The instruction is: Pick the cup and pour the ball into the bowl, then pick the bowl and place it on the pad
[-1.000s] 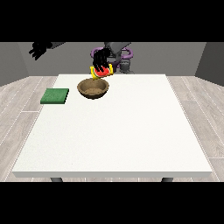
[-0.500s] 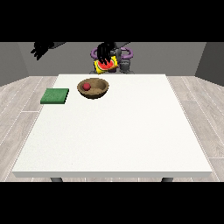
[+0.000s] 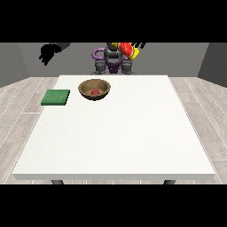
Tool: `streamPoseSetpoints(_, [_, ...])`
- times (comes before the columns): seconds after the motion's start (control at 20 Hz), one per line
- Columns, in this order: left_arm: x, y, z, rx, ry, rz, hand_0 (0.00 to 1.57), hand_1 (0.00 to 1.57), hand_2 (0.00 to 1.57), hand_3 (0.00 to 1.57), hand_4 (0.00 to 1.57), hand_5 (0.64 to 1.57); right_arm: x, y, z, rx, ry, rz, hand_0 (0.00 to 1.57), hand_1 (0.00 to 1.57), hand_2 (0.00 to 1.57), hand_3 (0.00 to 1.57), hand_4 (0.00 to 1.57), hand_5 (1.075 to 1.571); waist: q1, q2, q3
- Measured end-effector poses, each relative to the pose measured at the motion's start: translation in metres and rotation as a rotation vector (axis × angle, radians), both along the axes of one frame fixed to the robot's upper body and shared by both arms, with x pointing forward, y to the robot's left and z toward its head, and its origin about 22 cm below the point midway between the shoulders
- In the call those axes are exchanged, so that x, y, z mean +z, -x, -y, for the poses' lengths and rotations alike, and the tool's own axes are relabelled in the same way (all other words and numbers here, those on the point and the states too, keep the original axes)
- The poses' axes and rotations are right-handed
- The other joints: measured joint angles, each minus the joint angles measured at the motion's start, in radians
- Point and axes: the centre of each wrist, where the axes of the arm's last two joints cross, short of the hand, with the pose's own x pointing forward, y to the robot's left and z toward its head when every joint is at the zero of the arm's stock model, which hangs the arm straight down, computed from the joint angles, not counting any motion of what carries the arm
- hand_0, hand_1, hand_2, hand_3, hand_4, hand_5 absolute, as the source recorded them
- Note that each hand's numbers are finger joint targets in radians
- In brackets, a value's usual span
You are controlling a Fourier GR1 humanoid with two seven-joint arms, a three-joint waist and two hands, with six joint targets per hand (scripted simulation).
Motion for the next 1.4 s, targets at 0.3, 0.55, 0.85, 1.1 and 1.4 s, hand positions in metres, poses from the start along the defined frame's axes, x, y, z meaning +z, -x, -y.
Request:
streamPoseSetpoints(0.3, [0.036,-0.007,-0.065,-0.06,0.51,-0.02,0.0,0.0,0.0,0.0,1.05,1.567,-0.023,0.007,-0.02,-0.048,-0.023,-0.035,0.0,0.0,0.0,0.0,0.72,1.565,0.069,0.036,0.0023])
streamPoseSetpoints(0.55, [0.056,-0.005,-0.136,-0.166,0.72,-0.022,0.0,0.0,0.0,0.0,1.06,1.558,-0.047,0.016,-0.046,-0.088,-0.049,-0.033,0.0,0.0,0.0,0.0,0.74,1.565,0.114,0.084,0.0082])
streamPoseSetpoints(0.85, [0.075,0.008,-0.201,-0.247,0.802,0.001,0.0,0.0,0.0,0.0,0.99,1.561,-0.073,0.021,-0.063,-0.119,-0.082,-0.013,0.0,0.0,0.0,0.0,0.69,1.566,0.143,0.157,0.0114])
streamPoseSetpoints(1.1, [0.088,0.022,-0.235,-0.237,0.808,0.022,0.0,0.0,0.0,0.0,1.01,1.536,-0.083,0.007,-0.076,-0.092,-0.095,0.001,0.0,0.0,0.0,0.0,0.57,1.559,0.126,0.19,0.0124])
streamPoseSetpoints(1.4, [0.103,0.036,-0.263,-0.248,0.804,0.073,0.0,0.0,0.0,0.0,1.02,1.538,-0.095,-0.003,-0.086,-0.072,-0.098,0.041,0.0,0.0,0.0,0.0,0.51,1.552,0.108,0.251,0.0127])
